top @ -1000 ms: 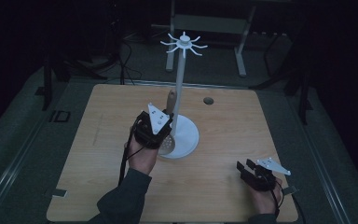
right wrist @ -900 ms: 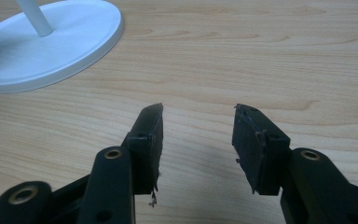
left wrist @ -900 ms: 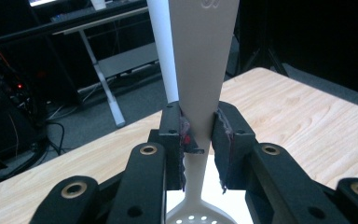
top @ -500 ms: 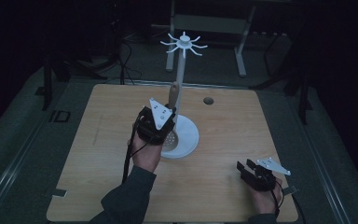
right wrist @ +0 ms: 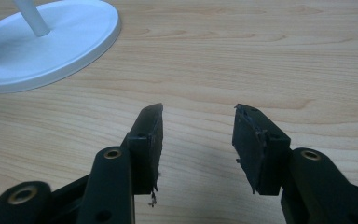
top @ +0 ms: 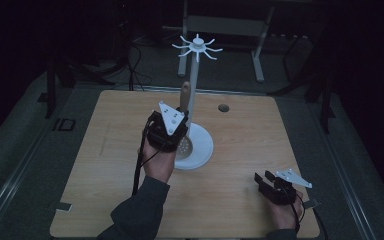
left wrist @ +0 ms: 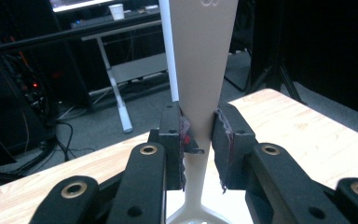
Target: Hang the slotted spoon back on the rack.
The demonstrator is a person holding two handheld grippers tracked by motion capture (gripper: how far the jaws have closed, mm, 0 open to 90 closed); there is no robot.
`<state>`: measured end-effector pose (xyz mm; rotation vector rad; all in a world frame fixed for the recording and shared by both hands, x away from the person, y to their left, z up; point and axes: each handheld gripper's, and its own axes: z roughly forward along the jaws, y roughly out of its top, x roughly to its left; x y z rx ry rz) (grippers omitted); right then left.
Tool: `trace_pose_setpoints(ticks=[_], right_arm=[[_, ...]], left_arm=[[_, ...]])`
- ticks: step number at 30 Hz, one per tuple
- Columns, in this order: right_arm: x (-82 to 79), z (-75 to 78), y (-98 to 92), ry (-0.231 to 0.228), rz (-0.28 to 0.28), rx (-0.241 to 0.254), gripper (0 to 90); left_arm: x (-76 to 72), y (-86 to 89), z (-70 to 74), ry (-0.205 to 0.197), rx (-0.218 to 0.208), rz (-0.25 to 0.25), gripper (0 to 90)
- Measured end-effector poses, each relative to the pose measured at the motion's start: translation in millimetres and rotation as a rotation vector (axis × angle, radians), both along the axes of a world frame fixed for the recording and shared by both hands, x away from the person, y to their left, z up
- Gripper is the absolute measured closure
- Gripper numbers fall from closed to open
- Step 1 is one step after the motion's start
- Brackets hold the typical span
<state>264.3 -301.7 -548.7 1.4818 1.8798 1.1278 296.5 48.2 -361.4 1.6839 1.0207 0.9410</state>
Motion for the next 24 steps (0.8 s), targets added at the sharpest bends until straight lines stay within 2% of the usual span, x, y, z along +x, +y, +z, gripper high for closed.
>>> trace_pose_setpoints(ticks=[24], right_arm=[[-0.2, -0.7, 0.9, 0.004, 0.002, 0.0, 52.4]], left_arm=[[1.9, -13.1, 17.0, -0.015, -0.023, 0.025, 74.6]])
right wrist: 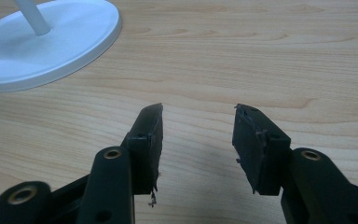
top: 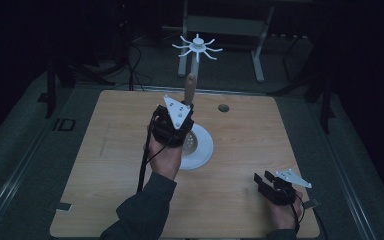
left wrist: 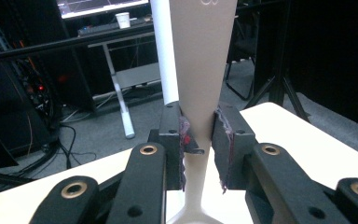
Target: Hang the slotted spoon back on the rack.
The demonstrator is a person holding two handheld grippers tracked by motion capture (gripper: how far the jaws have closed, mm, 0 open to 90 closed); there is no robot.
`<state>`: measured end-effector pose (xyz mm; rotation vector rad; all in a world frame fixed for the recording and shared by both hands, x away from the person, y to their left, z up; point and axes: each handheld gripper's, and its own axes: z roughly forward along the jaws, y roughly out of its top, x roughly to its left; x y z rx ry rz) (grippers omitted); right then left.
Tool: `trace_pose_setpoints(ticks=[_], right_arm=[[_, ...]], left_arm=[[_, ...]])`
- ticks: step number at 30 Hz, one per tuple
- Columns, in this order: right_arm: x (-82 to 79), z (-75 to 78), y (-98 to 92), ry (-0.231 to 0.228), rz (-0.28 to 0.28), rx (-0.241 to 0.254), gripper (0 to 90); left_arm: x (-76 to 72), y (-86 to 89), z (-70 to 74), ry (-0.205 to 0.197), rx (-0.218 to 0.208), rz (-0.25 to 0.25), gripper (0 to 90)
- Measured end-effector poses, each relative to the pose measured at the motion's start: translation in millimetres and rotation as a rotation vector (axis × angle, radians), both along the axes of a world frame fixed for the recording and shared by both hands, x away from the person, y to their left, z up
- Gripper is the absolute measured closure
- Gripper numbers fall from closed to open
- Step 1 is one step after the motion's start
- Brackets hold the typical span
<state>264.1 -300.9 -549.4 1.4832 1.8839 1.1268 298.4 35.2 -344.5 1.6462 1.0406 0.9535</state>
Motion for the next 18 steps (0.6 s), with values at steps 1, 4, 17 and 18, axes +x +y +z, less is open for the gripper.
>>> trace_pose_setpoints(ticks=[1, 4, 17, 18], right_arm=[[0.0, 0.0, 0.0, 0.0, 0.0, 0.0, 52.4], [0.0, -0.1, 0.0, 0.0, -0.001, 0.001, 52.4], [0.1, -0.5, -0.6, 0.001, -0.003, 0.0, 52.4], [0.1, -0.5, -0.8, 0.001, -0.003, 0.0, 52.4]], left_arm=[[-0.2, -0.2, 0.9, 0.0, 0.004, 0.0, 74.6], [-0.6, -1.9, 3.3, -0.006, 0.002, 0.006, 74.6], [2.8, -10.1, 10.5, -0.015, 0.038, 0.042, 74.6], [2.8, -10.1, 10.5, -0.015, 0.038, 0.042, 74.6]])
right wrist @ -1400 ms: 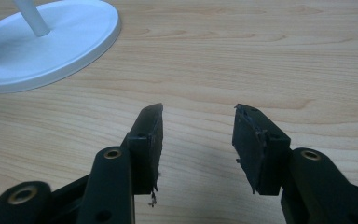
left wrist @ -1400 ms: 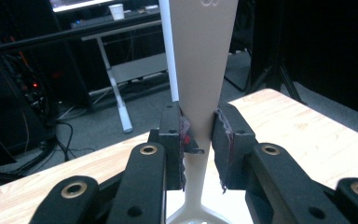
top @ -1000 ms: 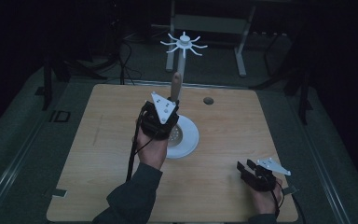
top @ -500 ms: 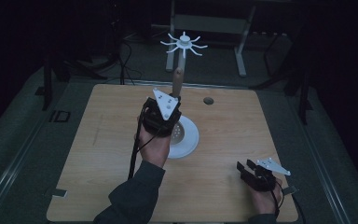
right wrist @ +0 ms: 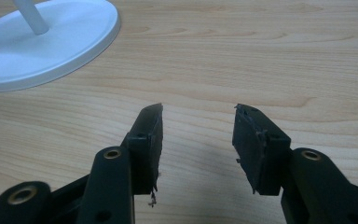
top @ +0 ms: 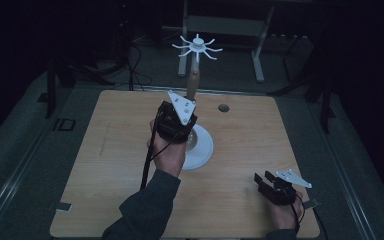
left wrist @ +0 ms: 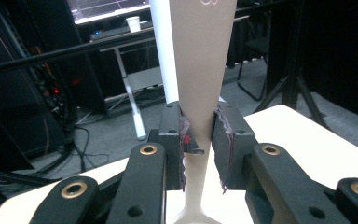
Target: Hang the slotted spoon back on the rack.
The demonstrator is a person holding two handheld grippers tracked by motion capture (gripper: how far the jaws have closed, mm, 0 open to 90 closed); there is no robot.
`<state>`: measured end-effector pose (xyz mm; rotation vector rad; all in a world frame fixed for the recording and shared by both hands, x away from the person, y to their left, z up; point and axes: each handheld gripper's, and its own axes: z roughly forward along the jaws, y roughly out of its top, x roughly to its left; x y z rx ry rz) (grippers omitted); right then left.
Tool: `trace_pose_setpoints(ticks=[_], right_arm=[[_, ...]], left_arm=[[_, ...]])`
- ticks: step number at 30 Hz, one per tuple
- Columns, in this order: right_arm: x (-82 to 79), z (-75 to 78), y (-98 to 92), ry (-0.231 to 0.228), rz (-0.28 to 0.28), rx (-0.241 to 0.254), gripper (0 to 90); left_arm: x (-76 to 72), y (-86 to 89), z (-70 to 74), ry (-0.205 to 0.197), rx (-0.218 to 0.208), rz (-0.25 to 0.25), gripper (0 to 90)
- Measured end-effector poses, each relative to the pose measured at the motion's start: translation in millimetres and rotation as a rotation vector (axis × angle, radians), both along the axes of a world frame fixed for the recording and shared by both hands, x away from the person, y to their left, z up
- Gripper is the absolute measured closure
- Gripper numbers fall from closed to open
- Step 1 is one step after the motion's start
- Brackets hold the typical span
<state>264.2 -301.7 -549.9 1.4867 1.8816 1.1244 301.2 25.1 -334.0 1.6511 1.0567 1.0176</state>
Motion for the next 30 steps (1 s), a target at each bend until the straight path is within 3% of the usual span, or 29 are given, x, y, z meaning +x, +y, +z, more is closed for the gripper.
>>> trace_pose_setpoints(ticks=[30], right_arm=[[-0.3, -0.1, -1.2, -0.002, -0.009, 0.004, 52.3]], left_arm=[[16.4, -9.0, 11.7, 0.025, 0.022, 0.069, 74.5]])
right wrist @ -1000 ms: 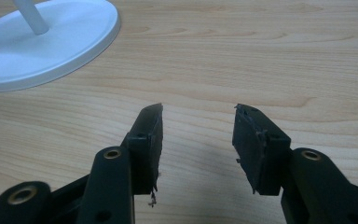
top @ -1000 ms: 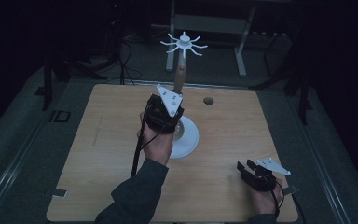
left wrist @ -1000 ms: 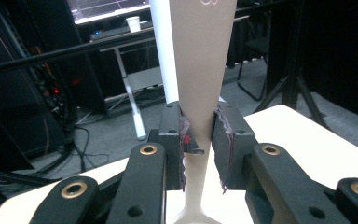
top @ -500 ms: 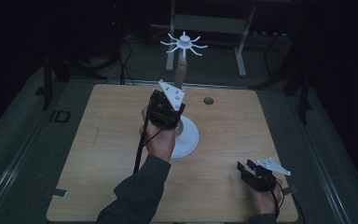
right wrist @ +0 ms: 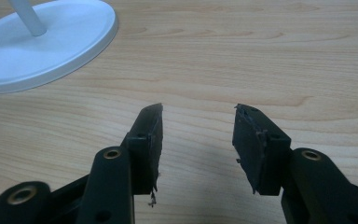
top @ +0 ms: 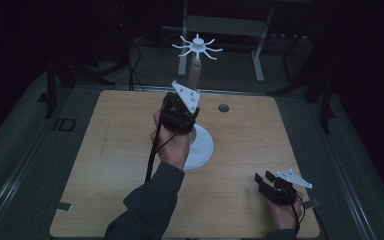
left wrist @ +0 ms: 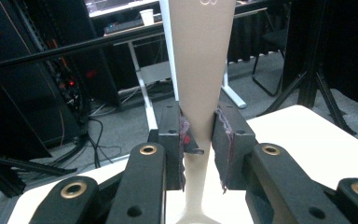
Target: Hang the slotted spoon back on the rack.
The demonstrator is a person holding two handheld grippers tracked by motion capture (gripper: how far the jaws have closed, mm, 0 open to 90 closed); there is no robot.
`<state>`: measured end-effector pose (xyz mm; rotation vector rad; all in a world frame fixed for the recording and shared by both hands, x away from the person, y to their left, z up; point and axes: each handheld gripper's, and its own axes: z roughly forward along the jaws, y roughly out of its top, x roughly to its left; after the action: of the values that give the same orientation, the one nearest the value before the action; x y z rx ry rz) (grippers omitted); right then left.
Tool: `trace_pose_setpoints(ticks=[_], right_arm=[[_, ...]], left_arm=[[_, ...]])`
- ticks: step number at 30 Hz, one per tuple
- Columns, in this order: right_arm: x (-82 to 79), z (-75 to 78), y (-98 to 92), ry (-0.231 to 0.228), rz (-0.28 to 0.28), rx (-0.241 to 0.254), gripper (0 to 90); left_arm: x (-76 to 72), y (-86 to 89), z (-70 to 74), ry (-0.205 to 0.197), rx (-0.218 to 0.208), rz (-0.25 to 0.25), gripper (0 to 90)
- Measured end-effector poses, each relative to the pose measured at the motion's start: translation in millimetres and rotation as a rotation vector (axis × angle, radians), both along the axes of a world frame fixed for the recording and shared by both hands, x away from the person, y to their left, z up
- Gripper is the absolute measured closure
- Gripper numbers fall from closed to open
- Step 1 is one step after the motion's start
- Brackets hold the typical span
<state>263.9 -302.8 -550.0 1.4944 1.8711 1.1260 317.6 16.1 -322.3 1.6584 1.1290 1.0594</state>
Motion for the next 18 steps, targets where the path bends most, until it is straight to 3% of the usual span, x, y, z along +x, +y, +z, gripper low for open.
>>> trace_pose_setpoints(ticks=[18], right_arm=[[0.7, -0.6, -0.1, 0.003, 0.008, 0.003, 51.1]], left_arm=[[8.7, -2.1, -0.8, 0.015, 0.004, 0.018, 74.4]])
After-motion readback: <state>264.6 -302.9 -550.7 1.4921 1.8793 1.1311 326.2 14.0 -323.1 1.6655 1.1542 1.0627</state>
